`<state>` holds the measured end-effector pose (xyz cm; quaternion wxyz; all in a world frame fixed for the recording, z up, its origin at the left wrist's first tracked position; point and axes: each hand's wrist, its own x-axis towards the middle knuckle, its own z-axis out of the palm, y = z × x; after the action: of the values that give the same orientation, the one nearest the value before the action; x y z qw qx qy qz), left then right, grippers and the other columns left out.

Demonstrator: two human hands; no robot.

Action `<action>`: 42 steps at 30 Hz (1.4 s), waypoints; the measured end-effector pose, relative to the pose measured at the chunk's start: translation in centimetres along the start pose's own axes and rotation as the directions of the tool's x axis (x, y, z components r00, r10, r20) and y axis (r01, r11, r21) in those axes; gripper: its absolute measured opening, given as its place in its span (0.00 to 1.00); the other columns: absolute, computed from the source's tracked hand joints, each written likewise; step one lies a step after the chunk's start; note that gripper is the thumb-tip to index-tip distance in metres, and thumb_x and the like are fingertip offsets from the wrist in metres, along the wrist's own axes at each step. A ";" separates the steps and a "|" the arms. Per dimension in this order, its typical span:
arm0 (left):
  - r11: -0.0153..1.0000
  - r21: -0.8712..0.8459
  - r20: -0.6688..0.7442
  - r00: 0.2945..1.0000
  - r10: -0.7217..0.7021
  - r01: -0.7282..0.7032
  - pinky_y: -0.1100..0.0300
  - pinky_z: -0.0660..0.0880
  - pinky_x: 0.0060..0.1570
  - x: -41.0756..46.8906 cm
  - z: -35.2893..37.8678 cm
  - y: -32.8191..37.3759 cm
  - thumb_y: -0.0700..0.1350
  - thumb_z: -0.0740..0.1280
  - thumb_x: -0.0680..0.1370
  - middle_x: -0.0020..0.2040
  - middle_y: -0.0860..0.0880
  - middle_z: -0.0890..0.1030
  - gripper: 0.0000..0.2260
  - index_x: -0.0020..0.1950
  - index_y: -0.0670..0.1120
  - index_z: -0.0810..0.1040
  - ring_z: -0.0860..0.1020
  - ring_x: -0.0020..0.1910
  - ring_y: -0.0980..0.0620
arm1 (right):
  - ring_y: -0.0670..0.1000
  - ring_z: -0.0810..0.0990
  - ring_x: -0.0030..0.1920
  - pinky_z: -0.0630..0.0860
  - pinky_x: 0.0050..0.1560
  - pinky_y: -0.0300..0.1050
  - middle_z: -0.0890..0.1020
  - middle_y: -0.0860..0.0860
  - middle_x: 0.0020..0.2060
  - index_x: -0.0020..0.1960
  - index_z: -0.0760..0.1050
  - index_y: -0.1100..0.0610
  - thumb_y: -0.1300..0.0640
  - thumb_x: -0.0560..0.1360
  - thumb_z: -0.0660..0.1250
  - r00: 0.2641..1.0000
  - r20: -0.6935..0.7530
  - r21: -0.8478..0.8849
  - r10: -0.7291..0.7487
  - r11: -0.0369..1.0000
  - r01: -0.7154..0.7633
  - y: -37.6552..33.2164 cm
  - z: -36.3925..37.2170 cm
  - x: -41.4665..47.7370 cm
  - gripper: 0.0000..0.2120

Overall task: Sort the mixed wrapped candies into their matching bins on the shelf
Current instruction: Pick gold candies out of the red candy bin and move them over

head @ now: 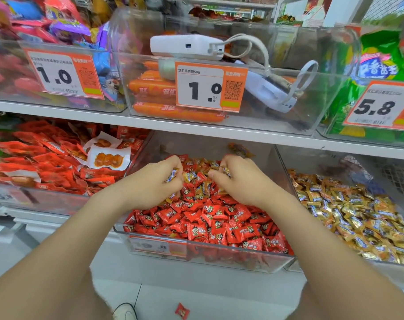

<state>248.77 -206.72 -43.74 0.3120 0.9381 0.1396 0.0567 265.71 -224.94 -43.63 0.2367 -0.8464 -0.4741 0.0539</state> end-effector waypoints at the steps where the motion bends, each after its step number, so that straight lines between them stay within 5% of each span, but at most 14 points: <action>1: 1.000 0.001 0.000 1.000 0.013 -0.013 0.58 0.70 0.29 -0.1 0.0 -0.1 0.51 0.61 0.85 0.43 0.51 0.85 0.06 0.51 0.53 0.69 0.69 0.25 0.56 | 0.56 0.81 0.44 0.79 0.48 0.56 0.83 0.54 0.41 0.51 0.74 0.56 0.41 0.83 0.65 1.000 -0.021 -0.015 -0.003 1.000 0.003 -0.3 0.0 0.2 0.16; 4: 0.999 -0.012 0.021 0.999 0.040 -0.040 0.53 0.69 0.30 -0.4 -0.2 -0.2 0.50 0.60 0.85 0.43 0.45 0.84 0.04 0.51 0.53 0.68 0.68 0.28 0.52 | 0.54 0.82 0.38 0.81 0.46 0.54 0.83 0.53 0.42 0.60 0.78 0.50 0.49 0.82 0.65 1.000 -0.028 -0.043 -0.003 0.999 0.001 -0.8 0.2 0.9 0.09; 6: 0.998 -0.032 0.028 0.998 0.053 -0.052 0.52 0.66 0.30 -0.6 -0.3 0.0 0.48 0.61 0.85 0.38 0.39 0.79 0.04 0.51 0.53 0.67 0.65 0.28 0.51 | 0.52 0.83 0.36 0.83 0.47 0.52 0.85 0.52 0.45 0.61 0.81 0.45 0.51 0.80 0.64 0.999 0.034 -0.097 0.034 0.995 -0.030 -0.9 0.8 1.2 0.13; 9: 0.996 -0.056 0.043 0.997 0.071 -0.068 0.56 0.63 0.28 -1.1 -0.3 0.4 0.44 0.62 0.84 0.32 0.43 0.73 0.05 0.50 0.51 0.67 0.63 0.28 0.51 | 0.60 0.84 0.49 0.82 0.52 0.55 0.85 0.55 0.54 0.61 0.83 0.47 0.45 0.80 0.64 0.992 0.098 -0.256 0.085 0.965 -0.057 -1.0 2.3 1.8 0.15; 14: 0.990 -0.113 0.035 0.995 0.094 -0.090 0.59 0.62 0.27 -1.6 -0.4 0.9 0.41 0.63 0.83 0.33 0.42 0.72 0.06 0.49 0.49 0.67 0.62 0.27 0.52 | 0.59 0.82 0.56 0.78 0.50 0.51 0.82 0.52 0.57 0.57 0.83 0.44 0.41 0.78 0.70 0.991 0.132 -0.350 0.031 0.937 0.017 -1.7 3.3 2.5 0.11; 17: 0.986 -0.132 -0.002 0.994 0.105 -0.104 0.58 0.61 0.26 -1.7 -0.2 1.2 0.41 0.64 0.83 0.32 0.45 0.71 0.06 0.49 0.48 0.68 0.62 0.27 0.52 | 0.56 0.83 0.55 0.81 0.53 0.53 0.85 0.47 0.54 0.47 0.83 0.41 0.43 0.73 0.72 0.995 0.096 -0.200 0.011 0.980 0.009 -2.0 2.9 2.6 0.05; 20: 0.985 -0.141 -0.026 0.994 0.102 -0.105 0.60 0.60 0.25 -1.7 0.0 1.4 0.40 0.65 0.82 0.27 0.51 0.68 0.06 0.49 0.47 0.68 0.61 0.25 0.53 | 0.46 0.84 0.43 0.81 0.46 0.45 0.86 0.43 0.41 0.41 0.83 0.44 0.46 0.72 0.72 0.998 0.025 0.086 0.058 0.994 -0.060 -1.8 1.9 2.3 0.04; 22: 0.983 -0.154 -0.024 0.995 0.098 -0.100 0.61 0.60 0.25 -1.7 0.1 1.6 0.40 0.65 0.82 0.26 0.51 0.68 0.06 0.49 0.47 0.68 0.61 0.25 0.53 | 0.44 0.79 0.32 0.75 0.34 0.40 0.83 0.44 0.34 0.45 0.83 0.48 0.47 0.76 0.73 0.990 0.034 0.326 0.136 0.935 -0.140 -2.0 1.1 1.7 0.06; 25: 0.982 -0.161 -0.020 0.995 0.093 -0.095 0.63 0.59 0.25 -1.6 0.4 2.2 0.40 0.65 0.82 0.25 0.53 0.68 0.06 0.49 0.46 0.68 0.60 0.24 0.55 | 0.49 0.76 0.30 0.72 0.28 0.42 0.76 0.50 0.33 0.51 0.81 0.53 0.46 0.78 0.72 0.956 0.154 0.555 0.249 0.779 -0.292 -1.9 0.5 0.8 0.11; 28: 0.982 -0.167 -0.017 0.996 0.087 -0.088 0.60 0.60 0.26 -1.4 0.8 2.6 0.40 0.66 0.81 0.27 0.53 0.69 0.06 0.48 0.47 0.69 0.61 0.26 0.54 | 0.50 0.76 0.29 0.71 0.28 0.42 0.75 0.52 0.36 0.49 0.78 0.53 0.47 0.79 0.71 0.949 0.217 0.623 0.228 0.716 -0.315 -1.9 0.6 0.0 0.10; 33: 0.993 -0.113 0.020 0.999 0.044 -0.042 0.55 0.64 0.29 -0.9 1.2 3.0 0.43 0.66 0.80 0.32 0.47 0.75 0.06 0.47 0.50 0.70 0.64 0.27 0.51 | 0.55 0.81 0.31 0.79 0.36 0.49 0.84 0.53 0.32 0.46 0.79 0.50 0.47 0.78 0.69 0.965 -0.055 0.344 0.256 0.912 -0.222 -0.7 0.3 -0.5 0.07; 36: 0.994 -0.106 0.033 0.999 0.031 -0.027 0.50 0.68 0.30 -0.9 1.3 3.3 0.44 0.66 0.80 0.42 0.41 0.81 0.06 0.48 0.50 0.69 0.68 0.29 0.48 | 0.52 0.77 0.29 0.75 0.30 0.45 0.78 0.55 0.33 0.50 0.78 0.55 0.50 0.80 0.69 0.948 0.063 0.572 0.312 0.767 -0.290 -0.1 -0.5 -1.1 0.08; 39: 0.989 -0.141 -0.022 0.999 0.045 -0.048 0.43 0.73 0.31 -0.8 1.3 4.3 0.44 0.67 0.80 0.49 0.46 0.82 0.07 0.46 0.50 0.69 0.78 0.35 0.43 | 0.52 0.75 0.31 0.70 0.26 0.41 0.73 0.54 0.36 0.49 0.77 0.57 0.52 0.82 0.69 0.950 0.142 0.682 0.277 0.668 -0.297 0.2 -1.1 -1.8 0.09; 42: 0.961 -0.271 -0.074 0.996 0.041 -0.060 0.46 0.67 0.29 -0.6 1.5 5.7 0.42 0.66 0.81 0.43 0.46 0.84 0.06 0.47 0.47 0.70 0.69 0.28 0.45 | 0.52 0.74 0.31 0.67 0.23 0.39 0.74 0.53 0.35 0.50 0.78 0.59 0.54 0.82 0.70 0.956 0.148 0.753 0.255 0.598 -0.276 0.3 -2.4 -2.9 0.08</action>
<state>249.73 -212.12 -41.50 0.4317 0.8870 0.1170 0.1148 265.08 -228.32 -42.04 0.5557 -0.7259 -0.2782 0.2946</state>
